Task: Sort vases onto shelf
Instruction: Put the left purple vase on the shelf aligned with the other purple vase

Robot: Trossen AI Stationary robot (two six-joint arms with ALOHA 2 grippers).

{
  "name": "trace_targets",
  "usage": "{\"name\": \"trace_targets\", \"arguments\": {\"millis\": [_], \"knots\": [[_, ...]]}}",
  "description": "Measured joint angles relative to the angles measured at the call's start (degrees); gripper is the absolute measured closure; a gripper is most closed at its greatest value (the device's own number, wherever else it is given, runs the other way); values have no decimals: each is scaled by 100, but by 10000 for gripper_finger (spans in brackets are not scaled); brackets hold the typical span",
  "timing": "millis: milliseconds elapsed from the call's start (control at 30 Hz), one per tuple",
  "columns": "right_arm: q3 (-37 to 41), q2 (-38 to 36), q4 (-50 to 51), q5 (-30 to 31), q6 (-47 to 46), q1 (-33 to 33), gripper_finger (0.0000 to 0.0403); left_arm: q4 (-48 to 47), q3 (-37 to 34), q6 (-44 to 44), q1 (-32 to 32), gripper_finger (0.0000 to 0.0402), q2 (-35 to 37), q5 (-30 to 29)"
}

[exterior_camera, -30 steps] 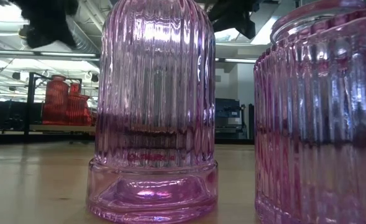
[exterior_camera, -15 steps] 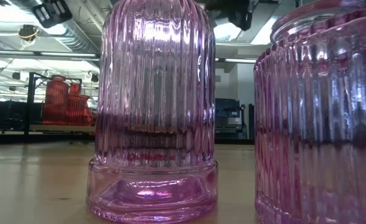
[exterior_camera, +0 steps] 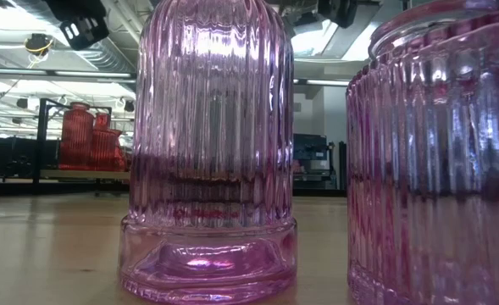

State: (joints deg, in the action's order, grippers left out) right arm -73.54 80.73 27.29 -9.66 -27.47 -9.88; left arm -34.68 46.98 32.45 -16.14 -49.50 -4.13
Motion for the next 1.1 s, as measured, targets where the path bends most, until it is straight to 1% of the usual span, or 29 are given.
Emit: {"name": "trace_targets", "arguments": {"millis": [100,233,367,633,800,1000,1100], "knots": [[0,0,-4,-48,193,-220,292,-2,0,1,0,402,-2,-135],[0,5,-36,6,518,-446,292,-2,0,2,0,402,-2,-137],[0,139,-68,105,534,-478,292,-4,-2,2,0,402,-2,-137],[2,395,-492,-492,497,-501,292,-3,-4,7,-1,401,-1,-137],[2,534,-597,-281,480,-731,292,-22,-4,7,-2,401,-1,-137],[2,869,-1210,78,480,-1102,292,-24,-4,7,0,401,-2,-137],[2,1089,-1534,155,366,-1233,292,-22,-4,7,-2,401,0,-137]]}}
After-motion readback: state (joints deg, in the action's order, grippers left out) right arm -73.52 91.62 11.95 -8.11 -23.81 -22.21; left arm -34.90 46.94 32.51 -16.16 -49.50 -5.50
